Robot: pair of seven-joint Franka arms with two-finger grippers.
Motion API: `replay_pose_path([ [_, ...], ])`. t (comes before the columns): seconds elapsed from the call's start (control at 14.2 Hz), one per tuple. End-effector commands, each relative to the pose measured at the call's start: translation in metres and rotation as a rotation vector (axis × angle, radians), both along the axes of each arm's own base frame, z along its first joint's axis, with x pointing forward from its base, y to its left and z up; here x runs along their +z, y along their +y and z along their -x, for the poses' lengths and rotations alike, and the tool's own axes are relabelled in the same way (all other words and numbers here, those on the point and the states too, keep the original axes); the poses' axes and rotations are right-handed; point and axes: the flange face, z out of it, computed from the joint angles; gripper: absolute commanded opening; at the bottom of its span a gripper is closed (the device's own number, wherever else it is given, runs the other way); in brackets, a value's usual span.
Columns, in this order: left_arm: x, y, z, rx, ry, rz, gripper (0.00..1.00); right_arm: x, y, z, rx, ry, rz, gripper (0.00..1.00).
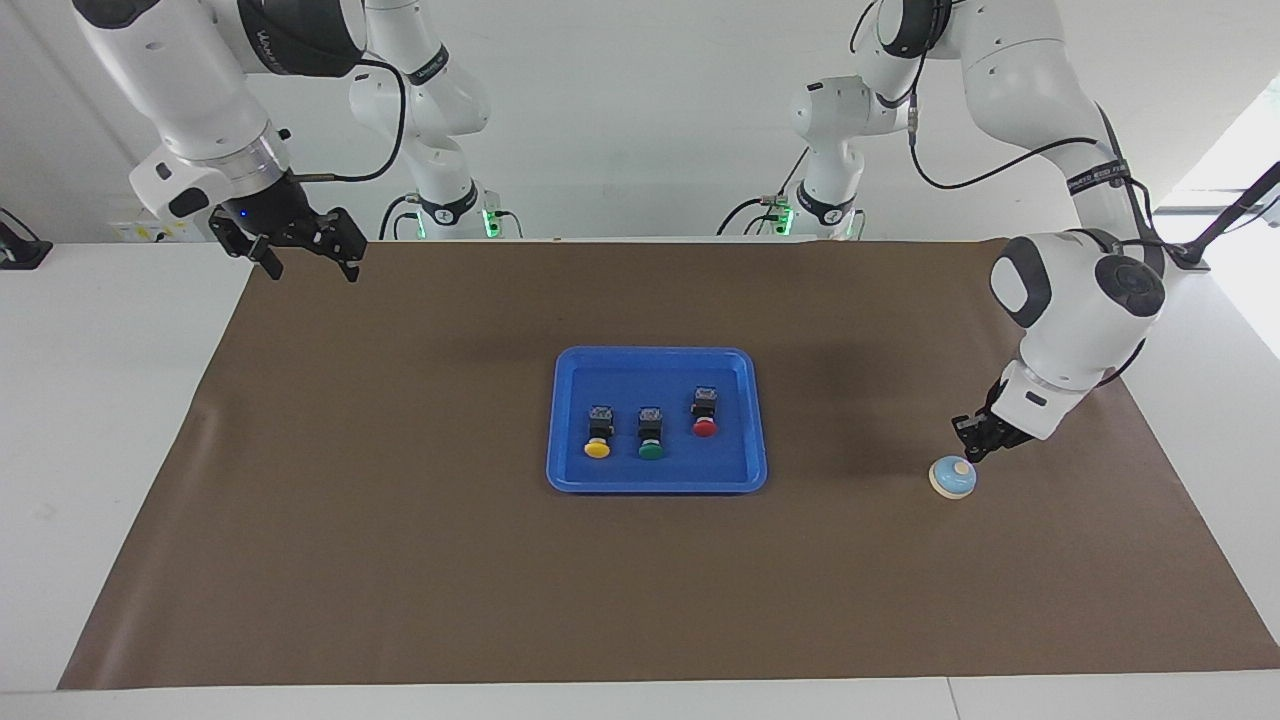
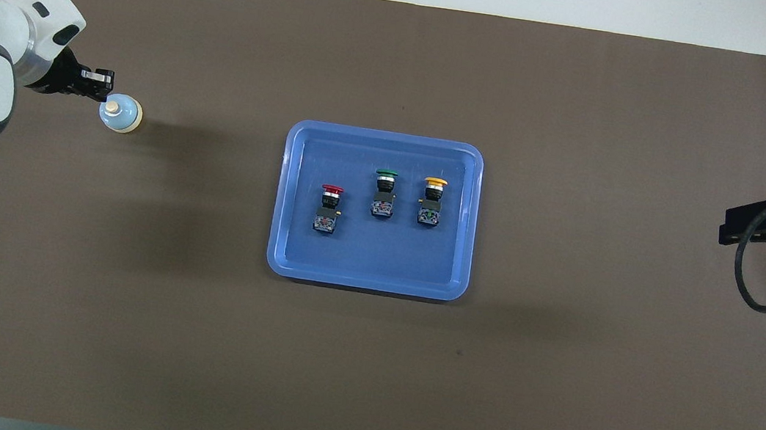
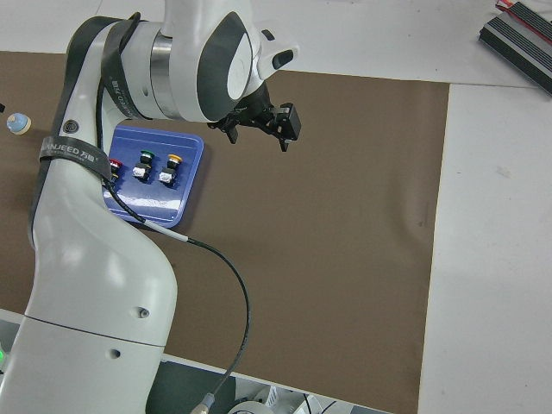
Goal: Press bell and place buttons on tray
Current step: 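Press down on the silver bell with the left gripper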
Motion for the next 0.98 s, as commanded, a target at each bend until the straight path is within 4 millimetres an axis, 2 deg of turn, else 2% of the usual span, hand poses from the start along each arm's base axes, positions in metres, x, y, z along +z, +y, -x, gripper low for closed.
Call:
replay_pose_path([
  [0.0,-0.007,0.001,0.003,0.004,-0.022,-0.022,0.00,-0.001,-0.001,0.003,0.009,-0.008,-0.001,1.00],
  [0.14,-0.017,0.001,0.003,0.002,-0.021,-0.024,0.00,-0.001,-0.001,0.003,0.009,-0.008,-0.001,1.00],
  [0.49,-0.022,0.002,0.003,0.004,-0.013,-0.024,0.00,-0.001,-0.001,0.003,0.009,-0.008,-0.001,1.00],
  [0.77,-0.058,0.001,0.016,0.003,-0.031,-0.023,0.00,-0.001,-0.001,0.003,0.009,-0.008,-0.001,1.00],
  [0.91,-0.064,0.001,0.019,0.003,-0.036,-0.023,0.00,-0.001,-0.001,0.003,0.009,-0.008,-0.001,1.00],
])
